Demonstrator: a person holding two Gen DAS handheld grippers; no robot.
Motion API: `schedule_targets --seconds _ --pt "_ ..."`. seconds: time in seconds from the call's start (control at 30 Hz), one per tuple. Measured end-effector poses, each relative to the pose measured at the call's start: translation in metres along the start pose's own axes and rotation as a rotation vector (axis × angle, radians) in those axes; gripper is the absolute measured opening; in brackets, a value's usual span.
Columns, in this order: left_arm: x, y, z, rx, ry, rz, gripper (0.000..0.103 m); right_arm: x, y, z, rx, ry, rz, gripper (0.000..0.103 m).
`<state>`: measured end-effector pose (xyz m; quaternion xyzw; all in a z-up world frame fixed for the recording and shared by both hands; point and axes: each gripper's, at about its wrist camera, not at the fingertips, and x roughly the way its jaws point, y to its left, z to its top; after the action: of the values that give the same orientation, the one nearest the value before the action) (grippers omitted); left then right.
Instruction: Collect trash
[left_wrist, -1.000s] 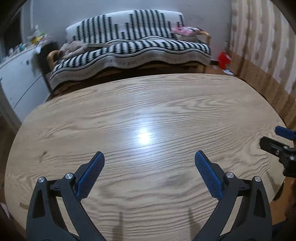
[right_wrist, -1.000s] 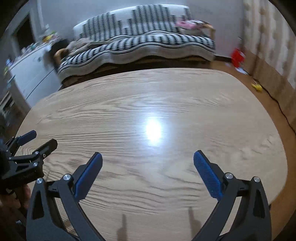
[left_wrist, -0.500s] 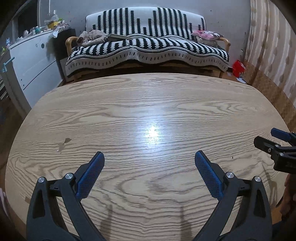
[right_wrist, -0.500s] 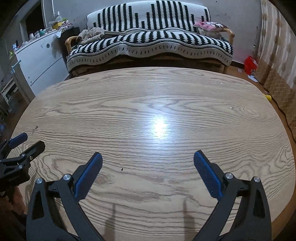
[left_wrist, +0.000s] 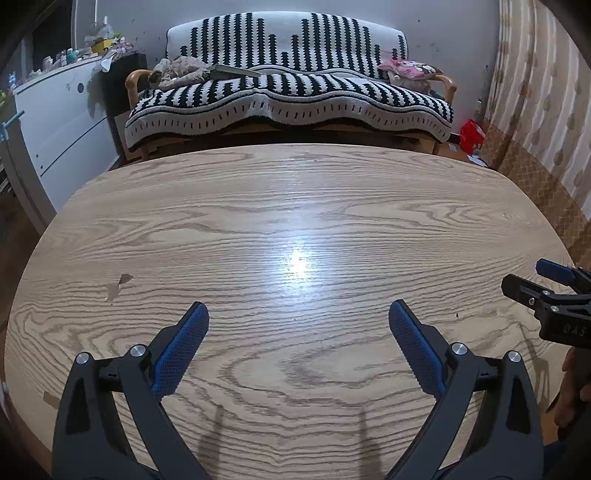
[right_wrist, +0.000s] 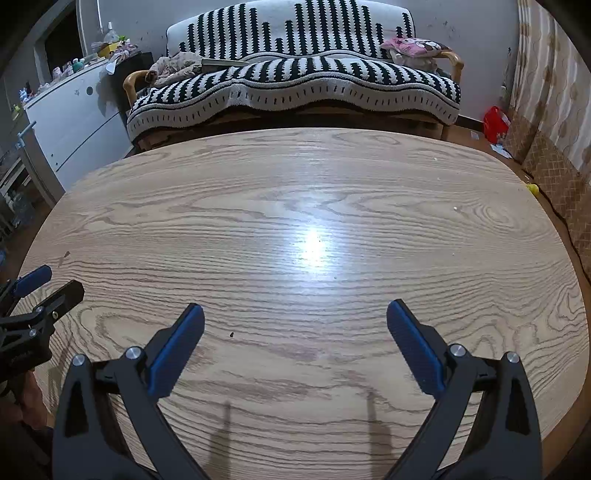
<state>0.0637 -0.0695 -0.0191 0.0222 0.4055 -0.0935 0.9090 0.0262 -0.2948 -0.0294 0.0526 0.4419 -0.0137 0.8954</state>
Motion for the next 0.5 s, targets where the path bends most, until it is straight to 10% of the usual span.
schedule_targets --seconds 0.5 --pt "0.0013 -0.0041 -0.0001 -0.002 0.0 -0.002 0.095 -0.0011 -0.0034 -0.0014 -0.002 0.0 -0.002 0.096"
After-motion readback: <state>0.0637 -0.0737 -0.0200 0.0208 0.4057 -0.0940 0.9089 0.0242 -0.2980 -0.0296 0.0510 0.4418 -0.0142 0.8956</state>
